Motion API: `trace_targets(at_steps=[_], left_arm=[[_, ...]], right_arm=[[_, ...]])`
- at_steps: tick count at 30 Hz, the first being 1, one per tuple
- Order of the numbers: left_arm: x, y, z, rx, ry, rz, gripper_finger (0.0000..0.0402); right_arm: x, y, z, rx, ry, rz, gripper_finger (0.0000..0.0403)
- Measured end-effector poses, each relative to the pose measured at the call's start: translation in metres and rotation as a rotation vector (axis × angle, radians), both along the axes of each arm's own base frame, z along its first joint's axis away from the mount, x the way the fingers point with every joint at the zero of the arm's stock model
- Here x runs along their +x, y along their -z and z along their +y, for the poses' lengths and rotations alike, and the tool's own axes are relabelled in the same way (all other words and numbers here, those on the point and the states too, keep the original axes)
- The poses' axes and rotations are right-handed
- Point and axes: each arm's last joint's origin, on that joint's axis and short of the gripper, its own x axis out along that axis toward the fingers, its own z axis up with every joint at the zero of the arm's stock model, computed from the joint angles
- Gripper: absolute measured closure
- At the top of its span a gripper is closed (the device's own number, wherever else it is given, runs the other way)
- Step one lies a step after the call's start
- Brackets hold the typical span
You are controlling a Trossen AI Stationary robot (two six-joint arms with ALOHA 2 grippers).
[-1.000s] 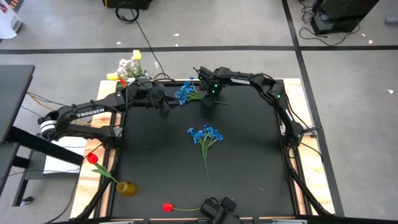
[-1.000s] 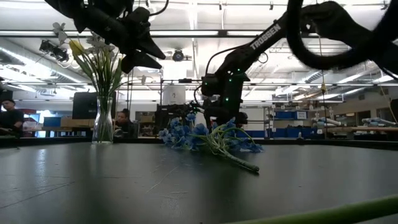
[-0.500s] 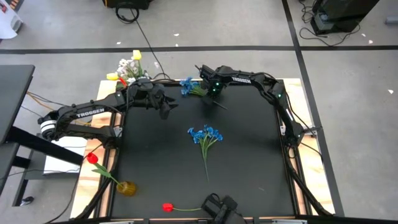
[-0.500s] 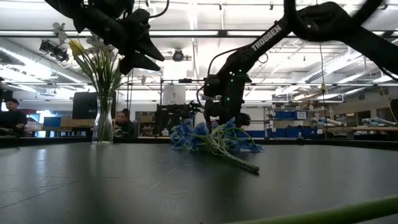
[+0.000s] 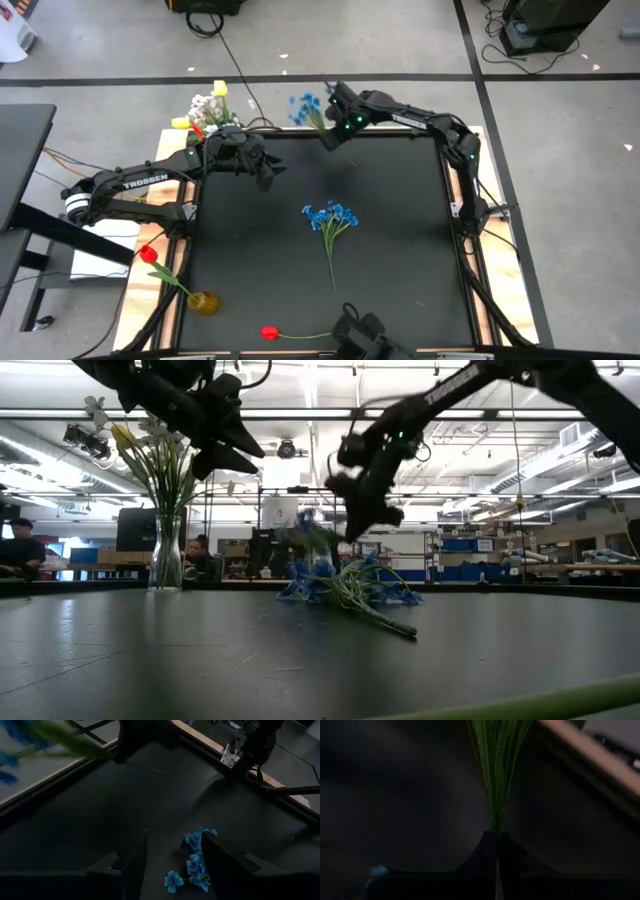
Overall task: Sort flowers into vase by color
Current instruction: Put the top blue flowers into the yellow vase
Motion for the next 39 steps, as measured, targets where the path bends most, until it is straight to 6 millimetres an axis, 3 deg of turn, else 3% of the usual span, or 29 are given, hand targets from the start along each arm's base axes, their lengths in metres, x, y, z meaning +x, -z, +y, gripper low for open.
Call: trace_targets(at_steps=[6,17,23,29,39], left_arm=[[0.002,-0.005,0.002,0.030,-0.027,-0.055,0.0210],[0.000,-0.017,0.015,0.010,-0.133,-0.193,0.0209],[0.002,-0.028,0.017,0.045,-0.110,-0.304,0.0209],[0.003,-0.043,0.018,0.107,-0.100,-0.448,0.0209],[0.015,-0.047,0.019,0.110,0.074,-0.565,0.0181]], right_arm=[[-0.001,-0.043,0.007,-0.032,0.036,-0.193,0.0396],[-0.001,-0.113,0.049,-0.162,-0.091,-0.445,0.0396],[0.007,-0.103,0.070,-0.114,-0.257,-0.749,0.0396],[0.005,-0.095,0.100,-0.162,-0.244,-1.017,0.0396],[0.011,-0.093,0.116,-0.243,-0.272,-1.030,0.0396]])
